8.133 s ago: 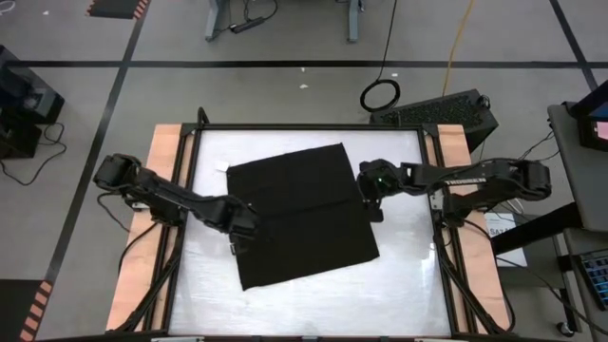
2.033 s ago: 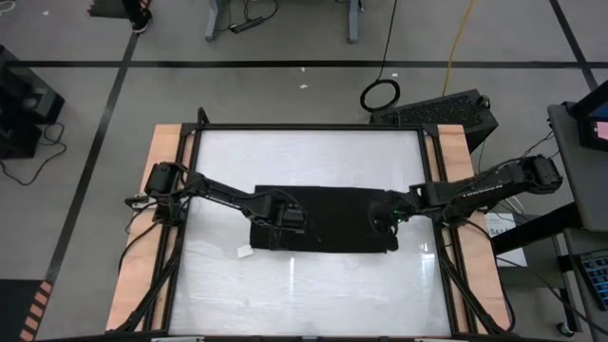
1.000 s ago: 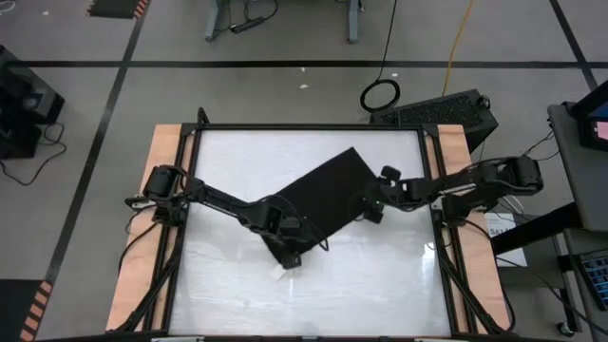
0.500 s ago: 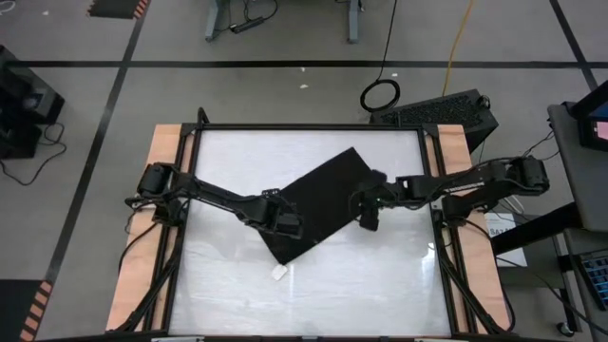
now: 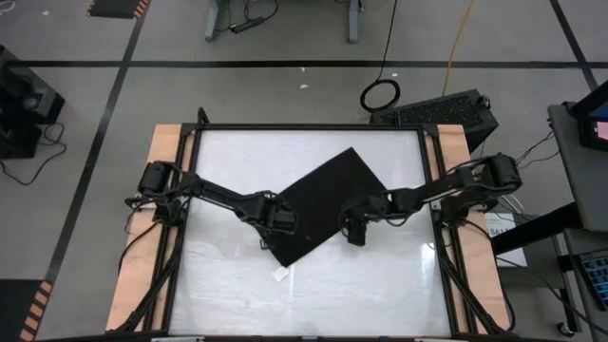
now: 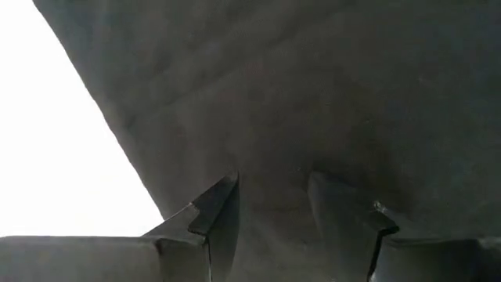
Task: Roll towel into tight, uniform cylinder
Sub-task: Roll the black towel
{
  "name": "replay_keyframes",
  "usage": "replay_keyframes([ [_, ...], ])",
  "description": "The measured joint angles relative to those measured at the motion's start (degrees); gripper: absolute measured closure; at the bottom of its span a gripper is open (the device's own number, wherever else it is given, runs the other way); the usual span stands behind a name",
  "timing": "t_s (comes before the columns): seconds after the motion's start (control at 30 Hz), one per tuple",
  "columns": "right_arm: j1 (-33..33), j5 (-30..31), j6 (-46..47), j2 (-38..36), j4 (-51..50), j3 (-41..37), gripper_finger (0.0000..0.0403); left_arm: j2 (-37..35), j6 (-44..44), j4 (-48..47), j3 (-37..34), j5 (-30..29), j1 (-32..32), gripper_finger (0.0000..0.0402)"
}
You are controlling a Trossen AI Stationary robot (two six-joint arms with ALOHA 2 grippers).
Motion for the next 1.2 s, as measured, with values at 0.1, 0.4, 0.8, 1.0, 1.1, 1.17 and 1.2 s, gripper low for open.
replay_keyframes([
  [0.1, -0.96, 1.40, -0.69, 1.71, -2.18, 0.01, 0.0227, 0.00, -0.91, 3.27, -0.02, 2.26, -0.77, 0.0240],
  [0.4, -4.46, 10.20, -5.99, 0.30, -7.33, 0.09, 0.0227, 0.94, -2.77, 14.97, -0.04, 8.70, -3.71, 0.0240],
  [0.8, -7.83, 19.42, -10.85, -7.74, -15.17, -0.16, 0.0227, 1.31, -3.15, 28.01, 0.19, 9.33, -5.93, 0.0240],
  [1.0, -4.28, 10.57, -13.51, -14.79, -15.39, -0.11, 0.0227, 1.29, 3.27, 16.75, 2.67, 8.51, -6.58, 0.0240],
  [1.1, -0.88, 3.49, -15.66, -15.90, -15.02, -0.09, 0.0227, 1.31, 5.36, 13.80, 2.71, 6.01, -7.63, 0.0240],
  [1.17, 1.82, 0.21, -16.87, -15.70, -15.10, -0.09, 0.0227, 1.29, 6.80, 12.17, 2.71, 4.06, -8.38, 0.0240],
  [1.2, 3.20, -1.09, -17.16, -15.21, -14.66, -0.09, 0.0227, 1.29, 7.54, 11.72, 2.71, 3.12, -8.81, 0.0240],
])
